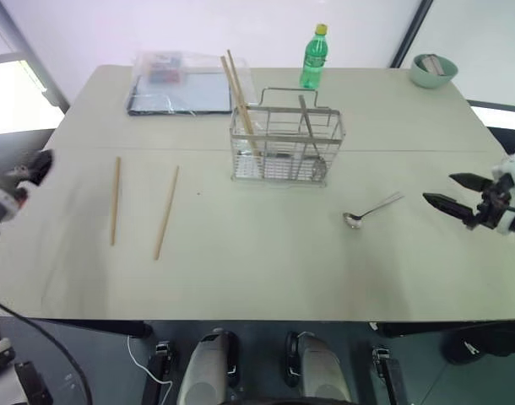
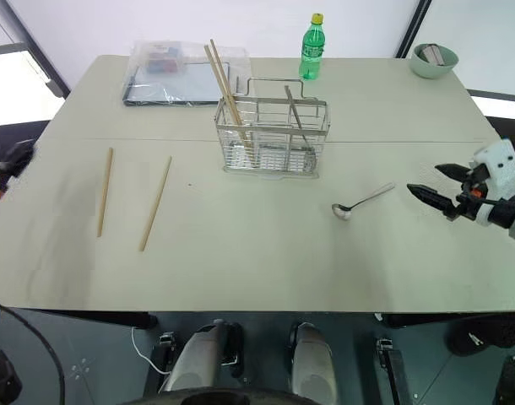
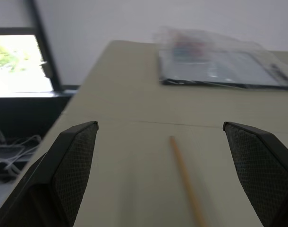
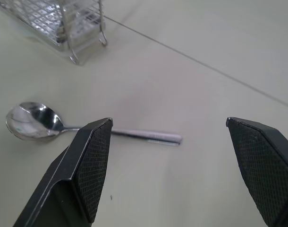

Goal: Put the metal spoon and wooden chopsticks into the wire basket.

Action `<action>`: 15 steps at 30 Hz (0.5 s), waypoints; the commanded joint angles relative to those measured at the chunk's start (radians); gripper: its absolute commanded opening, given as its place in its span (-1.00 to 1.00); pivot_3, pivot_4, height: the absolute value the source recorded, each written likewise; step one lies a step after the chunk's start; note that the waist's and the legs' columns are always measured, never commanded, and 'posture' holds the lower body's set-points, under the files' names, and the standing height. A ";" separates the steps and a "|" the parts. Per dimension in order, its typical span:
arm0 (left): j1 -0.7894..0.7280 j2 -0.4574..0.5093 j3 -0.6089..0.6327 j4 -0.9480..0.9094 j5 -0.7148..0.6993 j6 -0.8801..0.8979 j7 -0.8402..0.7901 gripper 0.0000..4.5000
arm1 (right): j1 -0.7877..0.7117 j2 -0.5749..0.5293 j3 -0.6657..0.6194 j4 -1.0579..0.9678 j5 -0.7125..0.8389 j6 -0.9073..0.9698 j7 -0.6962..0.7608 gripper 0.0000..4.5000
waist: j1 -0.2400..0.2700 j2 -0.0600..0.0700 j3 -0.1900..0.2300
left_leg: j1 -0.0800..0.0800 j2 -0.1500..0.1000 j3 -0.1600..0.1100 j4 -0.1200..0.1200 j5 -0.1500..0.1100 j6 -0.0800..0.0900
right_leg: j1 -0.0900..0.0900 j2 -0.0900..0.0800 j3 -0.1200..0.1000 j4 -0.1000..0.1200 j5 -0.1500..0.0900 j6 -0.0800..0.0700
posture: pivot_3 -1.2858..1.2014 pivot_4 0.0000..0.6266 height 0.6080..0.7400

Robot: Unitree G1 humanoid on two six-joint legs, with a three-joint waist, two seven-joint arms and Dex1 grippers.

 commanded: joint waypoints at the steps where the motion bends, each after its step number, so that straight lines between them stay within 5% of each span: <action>1: -0.037 0.107 -0.074 -0.179 -0.163 0.121 -0.176 0.98 | -0.155 -0.063 0.087 0.092 -0.051 -0.074 0.119 0.76 | -0.003 0.000 0.000 | 0.000 0.000 0.000 0.000 0.000 0.000 | 0.000 0.000 0.000 0.000 0.000 0.000 | 0.03 -0.52 0.50; 7: -0.200 0.179 -0.292 -0.301 -0.332 0.245 -0.362 0.98 | -0.476 -0.047 0.347 0.359 -0.248 -0.311 0.355 0.76 | -0.016 0.001 0.001 | 0.003 0.000 0.000 -0.002 0.001 -0.001 | 0.001 0.002 0.001 0.001 0.000 0.001 | 0.03 -0.52 0.50; 15: -0.472 0.053 -0.618 -0.274 -0.338 0.322 -0.468 0.98 | -0.832 0.108 0.662 0.736 -0.594 -0.738 0.443 0.76 | -0.028 0.001 0.001 | 0.007 -0.001 0.002 -0.003 0.004 -0.004 | 0.001 0.003 0.004 0.007 -0.001 0.001 | 0.03 -0.52 0.50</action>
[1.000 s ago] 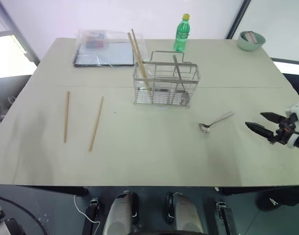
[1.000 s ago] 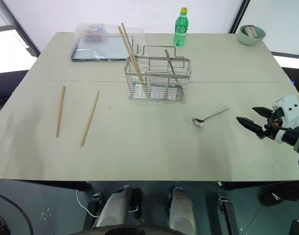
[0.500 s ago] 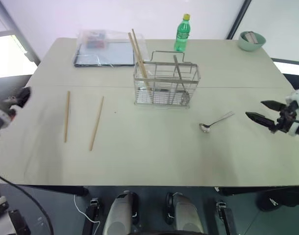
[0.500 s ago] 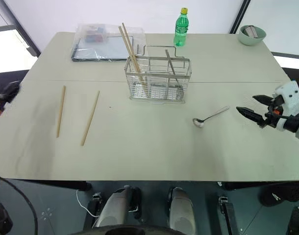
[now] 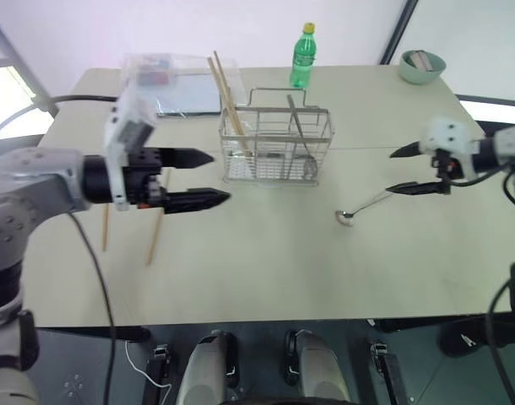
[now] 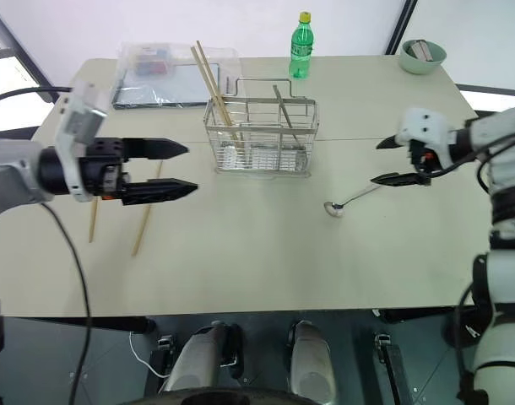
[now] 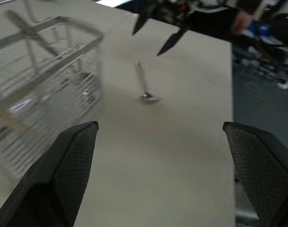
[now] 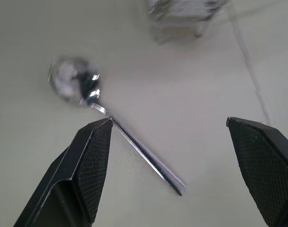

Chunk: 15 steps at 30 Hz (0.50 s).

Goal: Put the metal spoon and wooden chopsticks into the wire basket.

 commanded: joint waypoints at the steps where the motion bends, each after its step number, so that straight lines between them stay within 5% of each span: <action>1: -0.060 -0.032 -0.089 0.009 0.046 -0.015 -0.039 0.98 | -0.110 0.049 0.088 0.120 -0.132 -0.149 -0.007 0.76 | -0.001 0.000 0.000 | 0.001 -0.001 0.001 0.000 0.000 0.000 | 0.000 0.000 0.001 0.001 0.000 0.000 | 0.03 -0.52 0.50; 15: -0.104 -0.093 -0.090 -0.004 0.054 -0.004 -0.035 0.98 | -0.171 0.246 0.261 0.309 -0.392 -0.261 -0.131 0.76 | 0.000 0.000 0.000 | 0.005 0.001 0.000 0.000 0.002 -0.003 | 0.003 0.002 0.003 0.002 -0.001 -0.001 | 0.03 -0.52 0.50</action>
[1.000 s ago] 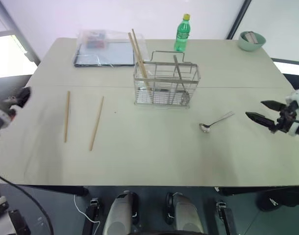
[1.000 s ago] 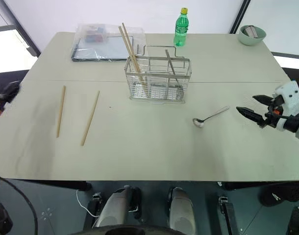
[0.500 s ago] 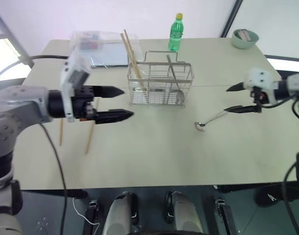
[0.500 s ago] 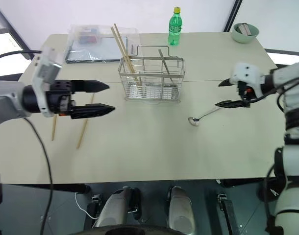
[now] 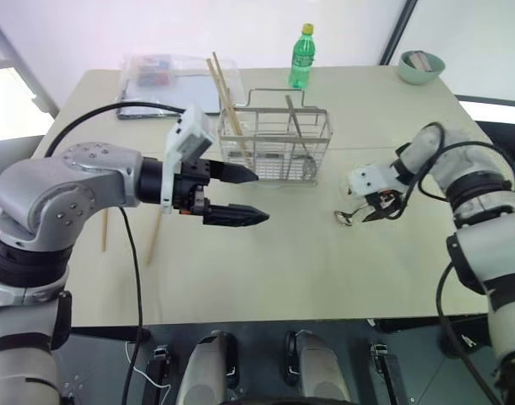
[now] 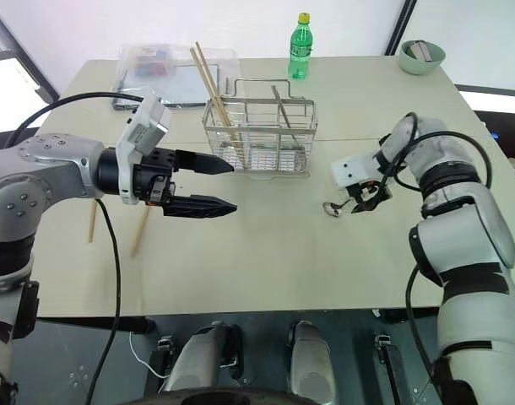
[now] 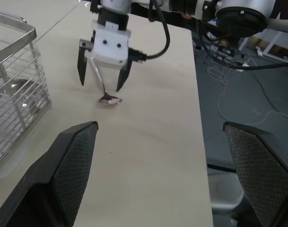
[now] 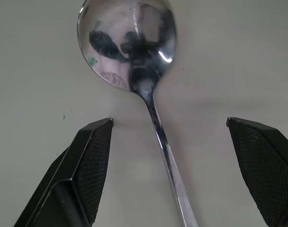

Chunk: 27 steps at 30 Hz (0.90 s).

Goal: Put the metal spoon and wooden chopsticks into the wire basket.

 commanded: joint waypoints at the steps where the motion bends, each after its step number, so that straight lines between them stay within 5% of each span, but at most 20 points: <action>1: -0.028 -0.004 0.041 -0.029 -0.012 0.000 0.016 1.00 | -0.013 0.023 0.011 0.020 -0.030 -0.003 -0.029 0.65 | -0.001 0.000 0.000 | 0.001 0.000 0.000 0.000 0.000 0.000 | 0.001 0.000 0.000 0.000 0.000 0.000 | 0.03 -0.52 0.50; 3: -0.035 -0.007 0.047 -0.030 -0.015 0.004 0.026 1.00 | -0.004 0.031 0.015 0.029 -0.044 -0.002 -0.028 0.37 | -0.003 -0.002 -0.001 | 0.003 0.000 -0.001 0.000 0.000 0.000 | 0.003 0.000 0.000 0.000 0.000 0.000 | 0.03 -0.52 0.50; 9: -0.040 0.001 0.053 -0.028 -0.017 0.011 0.027 1.00 | 0.004 0.041 -0.011 0.035 -0.036 0.000 -0.006 -0.98 | -0.012 -0.002 -0.001 | 0.009 0.001 -0.001 0.000 0.000 -0.001 | 0.009 0.001 0.000 0.000 0.000 -0.001 | 0.03 -0.52 0.50; 15: -0.037 0.005 0.058 -0.021 -0.002 0.002 0.027 1.00 | 0.018 0.026 -0.071 0.016 0.014 -0.034 -0.016 -0.98 | -0.022 -0.002 -0.001 | 0.010 0.001 -0.002 -0.001 0.000 -0.001 | 0.009 0.001 0.000 0.001 -0.001 -0.003 | 0.03 -0.52 0.50; 20: -0.025 0.018 0.081 -0.007 0.009 -0.008 0.026 1.00 | 0.054 0.005 -0.214 -0.066 0.212 -0.012 0.150 -0.98 | -0.024 0.000 0.000 | 0.010 0.001 -0.002 -0.001 0.001 -0.002 | 0.009 0.001 0.000 0.001 -0.001 -0.003 | 0.03 -0.52 0.50; 22: -0.019 0.024 0.099 -0.001 0.007 -0.011 0.029 1.00 | 0.118 -0.034 -0.243 -0.217 0.391 0.098 0.218 -0.98 | -0.022 0.000 0.000 | 0.010 0.001 -0.002 -0.002 0.001 -0.002 | 0.009 0.001 0.000 0.001 -0.002 -0.003 | 0.03 -0.52 0.50; 27: -0.002 0.045 0.110 0.015 0.051 -0.047 0.025 1.00 | 0.262 -0.173 -0.354 -0.775 0.841 0.718 0.227 -0.98 | 0.001 0.001 0.001 | 0.009 0.002 -0.003 -0.001 0.001 -0.002 | 0.009 0.000 0.000 0.001 -0.002 -0.003 | 0.03 -0.52 0.50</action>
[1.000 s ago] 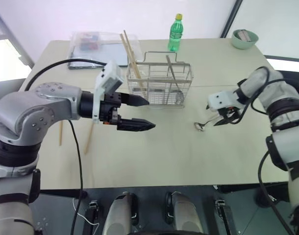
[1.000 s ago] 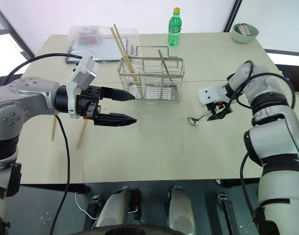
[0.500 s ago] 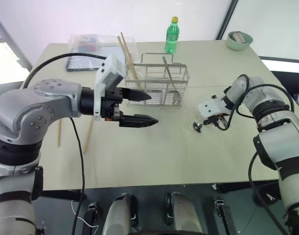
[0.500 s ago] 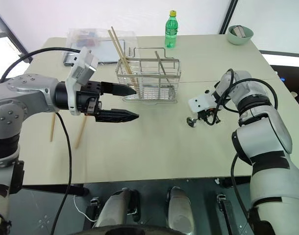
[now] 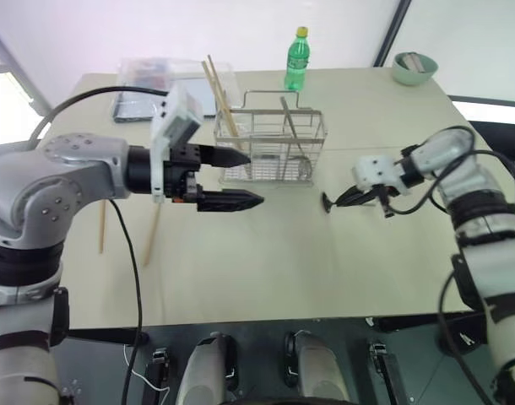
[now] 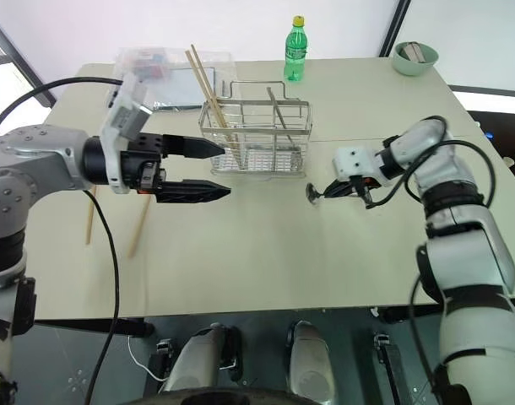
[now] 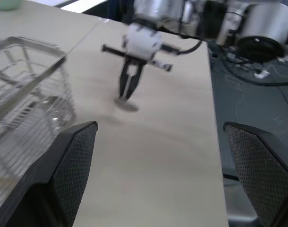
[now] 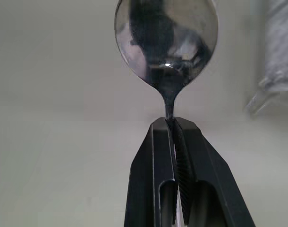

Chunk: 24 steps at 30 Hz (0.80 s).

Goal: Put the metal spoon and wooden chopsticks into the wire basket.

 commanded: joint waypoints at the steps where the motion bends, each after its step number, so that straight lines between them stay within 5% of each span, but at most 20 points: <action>1: 0.001 0.018 0.041 0.009 0.024 -0.039 -0.009 1.00 | -0.022 -0.056 -0.152 -0.286 0.261 0.401 0.002 -0.98 | 0.003 0.000 0.000 | 0.000 0.000 0.000 0.000 0.000 0.000 | 0.000 0.000 0.000 0.000 0.000 0.000 | 0.03 -0.52 0.50; 6: -0.020 0.026 0.041 0.066 0.060 -0.072 -0.030 1.00 | -0.160 -0.003 -0.349 -0.337 0.440 0.762 -0.210 -0.98 | 0.006 0.000 0.000 | -0.001 0.000 -0.001 0.000 -0.004 0.005 | -0.003 -0.001 -0.001 0.000 -0.002 -0.004 | 0.03 -0.52 0.50; 10: -0.044 0.006 0.029 0.088 0.079 -0.089 -0.035 1.00 | -0.240 0.088 -0.426 -0.326 0.482 0.850 -0.372 -0.98 | 0.007 0.000 0.000 | -0.009 0.000 0.000 0.000 -0.001 0.000 | -0.011 -0.001 -0.001 0.001 0.000 -0.002 | 0.03 -0.52 0.50; 24: -0.051 -0.034 0.055 0.063 0.065 -0.064 -0.003 1.00 | -0.198 0.352 -0.406 -0.073 0.257 0.433 -0.664 -0.98 | 0.005 0.000 0.000 | -0.010 -0.001 0.002 0.000 0.000 0.002 | -0.010 0.000 -0.002 0.002 0.000 -0.001 | 0.03 -0.52 0.50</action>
